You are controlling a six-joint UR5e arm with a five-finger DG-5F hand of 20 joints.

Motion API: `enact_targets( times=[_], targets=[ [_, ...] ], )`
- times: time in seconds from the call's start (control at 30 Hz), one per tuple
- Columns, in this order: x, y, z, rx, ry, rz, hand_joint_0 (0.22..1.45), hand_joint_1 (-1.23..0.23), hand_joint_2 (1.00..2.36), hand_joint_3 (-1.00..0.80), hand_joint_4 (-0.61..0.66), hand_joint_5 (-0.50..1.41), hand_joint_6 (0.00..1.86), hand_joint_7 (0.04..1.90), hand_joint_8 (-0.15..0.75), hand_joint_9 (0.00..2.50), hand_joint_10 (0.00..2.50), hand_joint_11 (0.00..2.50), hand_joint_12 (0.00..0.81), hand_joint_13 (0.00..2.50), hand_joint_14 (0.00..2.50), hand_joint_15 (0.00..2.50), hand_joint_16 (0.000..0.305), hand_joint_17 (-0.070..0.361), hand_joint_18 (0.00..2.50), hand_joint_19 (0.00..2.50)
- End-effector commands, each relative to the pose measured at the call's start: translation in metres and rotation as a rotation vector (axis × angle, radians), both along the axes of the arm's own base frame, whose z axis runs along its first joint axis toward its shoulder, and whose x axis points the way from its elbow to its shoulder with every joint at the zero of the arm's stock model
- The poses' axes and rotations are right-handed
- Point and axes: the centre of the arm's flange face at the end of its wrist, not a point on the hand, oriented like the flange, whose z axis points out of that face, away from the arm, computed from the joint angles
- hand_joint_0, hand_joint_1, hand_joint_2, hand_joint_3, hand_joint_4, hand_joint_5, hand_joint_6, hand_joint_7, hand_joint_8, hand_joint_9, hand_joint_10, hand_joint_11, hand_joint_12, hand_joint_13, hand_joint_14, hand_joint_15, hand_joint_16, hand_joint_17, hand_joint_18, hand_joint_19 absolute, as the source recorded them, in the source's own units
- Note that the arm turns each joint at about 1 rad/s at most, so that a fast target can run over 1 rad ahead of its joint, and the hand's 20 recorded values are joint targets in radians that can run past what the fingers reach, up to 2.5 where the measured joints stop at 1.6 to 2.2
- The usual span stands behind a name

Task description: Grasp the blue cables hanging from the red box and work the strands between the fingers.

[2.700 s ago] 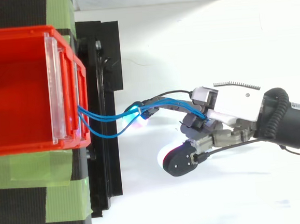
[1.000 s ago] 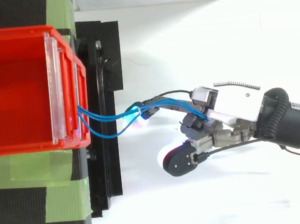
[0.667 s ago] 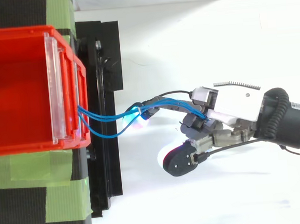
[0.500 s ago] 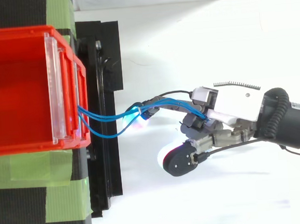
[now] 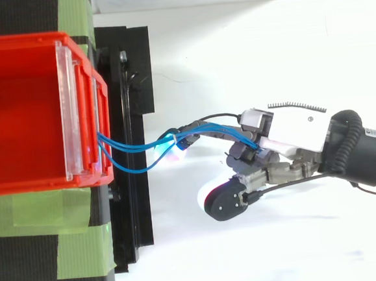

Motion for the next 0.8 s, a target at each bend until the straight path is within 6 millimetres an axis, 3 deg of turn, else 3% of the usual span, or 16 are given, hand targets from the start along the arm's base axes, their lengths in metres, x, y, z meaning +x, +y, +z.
enact_targets(
  times=[0.0, 0.77],
  targets=[
    [0.0001, 0.0002, -0.0002, 0.0, 0.0, 0.0, 0.72, -0.53, 1.0, -1.0, 0.33, 0.05, 0.01, 0.86, 0.515, 1.78, 2.5, 2.5, 0.562, 1.87, 2.5, 1.8, 0.198, 0.148, 2.32, 0.69],
    [0.0001, 0.0002, -0.0002, 0.0, 0.0, 0.0, 0.72, -0.53, 1.0, -1.0, 0.33, 0.05, 0.01, 0.87, 0.52, 1.78, 2.5, 2.5, 0.56, 1.86, 2.5, 1.79, 0.197, 0.148, 2.32, 0.69]
  ],
)
